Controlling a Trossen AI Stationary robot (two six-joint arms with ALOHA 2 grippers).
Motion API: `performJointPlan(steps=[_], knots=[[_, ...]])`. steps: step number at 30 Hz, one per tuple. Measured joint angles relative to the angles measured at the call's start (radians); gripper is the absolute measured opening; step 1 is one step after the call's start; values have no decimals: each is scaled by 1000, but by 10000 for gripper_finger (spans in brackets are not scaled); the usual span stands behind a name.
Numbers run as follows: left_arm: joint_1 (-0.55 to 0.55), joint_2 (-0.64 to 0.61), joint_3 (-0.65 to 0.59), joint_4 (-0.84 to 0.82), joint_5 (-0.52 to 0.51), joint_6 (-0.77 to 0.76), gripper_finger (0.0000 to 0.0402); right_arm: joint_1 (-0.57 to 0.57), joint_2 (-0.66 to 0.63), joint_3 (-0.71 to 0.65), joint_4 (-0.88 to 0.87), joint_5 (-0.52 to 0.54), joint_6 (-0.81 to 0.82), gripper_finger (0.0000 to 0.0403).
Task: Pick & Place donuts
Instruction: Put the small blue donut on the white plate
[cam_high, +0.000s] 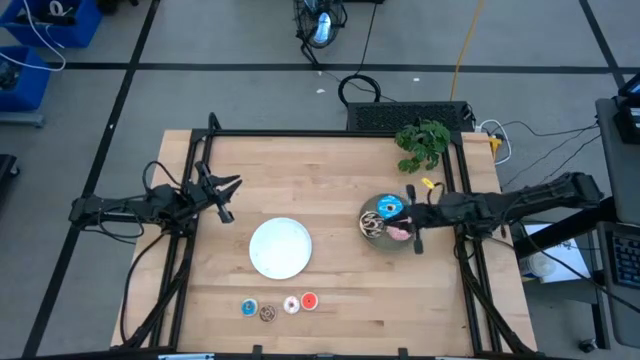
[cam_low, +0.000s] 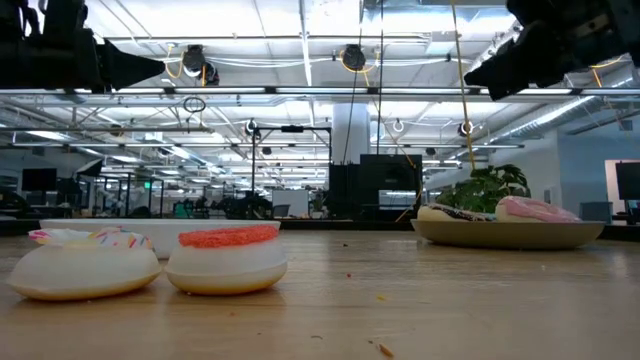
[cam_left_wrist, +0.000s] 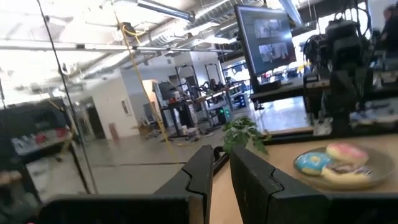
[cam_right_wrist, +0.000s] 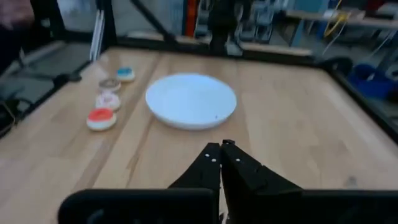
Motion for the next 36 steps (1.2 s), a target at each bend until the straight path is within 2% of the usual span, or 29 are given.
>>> performJointPlan(steps=[5, 9, 12, 18, 25, 28, 33, 36], knots=[[0, 0, 0, -1, 0, 21, 63, -3, -90, -89, 97, 1, -60, 1], [0, 0, 0, -3, 5, -70, 62, -3, -94, -144, 259, 1, -168, 1], [1, 8, 0, -6, 51, -109, 62, -3, -94, -181, 311, 1, -214, 1], [1, 31, 0, -96, -32, -345, 62, -3, -99, -190, 316, -12, -211, 0], [0, 69, 0, -164, -13, -606, 63, -3, -105, -190, 179, -163, -238, 0], [-1, 84, 0, -195, 36, -617, 63, -3, -121, -190, 181, -185, -215, 0], [-24, 105, 0, -226, 228, -702, 62, -1, -169, -190, 241, -186, -241, 0], [-46, 106, 0, -228, 271, -720, 62, -1, -200, -190, 265, -185, -241, 0]])
